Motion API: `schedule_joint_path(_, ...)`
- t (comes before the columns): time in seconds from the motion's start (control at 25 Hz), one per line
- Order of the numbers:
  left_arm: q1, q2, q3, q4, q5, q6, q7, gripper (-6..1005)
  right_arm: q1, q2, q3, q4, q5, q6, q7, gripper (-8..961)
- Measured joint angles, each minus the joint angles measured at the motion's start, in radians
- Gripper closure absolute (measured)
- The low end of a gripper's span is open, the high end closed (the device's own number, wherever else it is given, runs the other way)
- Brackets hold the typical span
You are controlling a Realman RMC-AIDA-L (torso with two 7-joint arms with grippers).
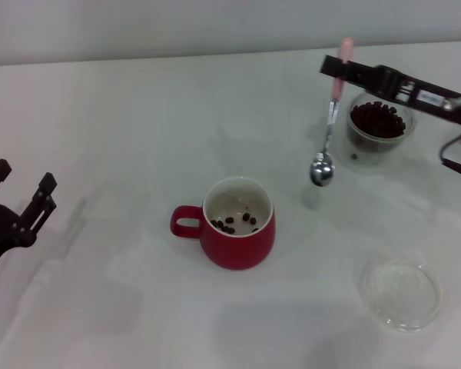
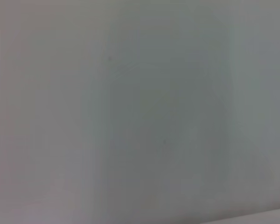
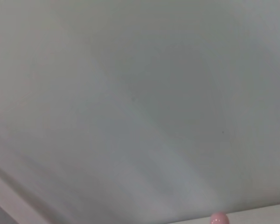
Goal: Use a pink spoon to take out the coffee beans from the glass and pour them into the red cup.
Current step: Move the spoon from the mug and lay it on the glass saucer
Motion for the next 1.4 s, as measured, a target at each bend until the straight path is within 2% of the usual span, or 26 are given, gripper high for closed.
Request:
schedule_joint_path(0.24, -0.002, 0.001, 0.000, 0.004, -0.005, 0.003, 0.000, 301, -0.048, -0.037, 0.014, -0.009, -0.005, 0.078, -0.037, 811)
schedule_joint_path(0.76, -0.002, 0.002, 0.000, 0.002, -0.013, 0.003, 0.000, 301, -0.170, -0.084, 0.015, -0.001, -0.009, 0.097, -0.149, 811)
schedule_joint_path(1.04, -0.007, 0.001, 0.000, 0.001, -0.017, 0.003, 0.000, 301, -0.205, -0.094, 0.015, 0.035, -0.013, 0.100, -0.180, 811)
schedule_joint_path(1.4, -0.009, 0.001, 0.000, 0.000, -0.024, 0.003, 0.000, 301, -0.210, -0.091, 0.017, 0.091, -0.049, 0.096, -0.200, 810)
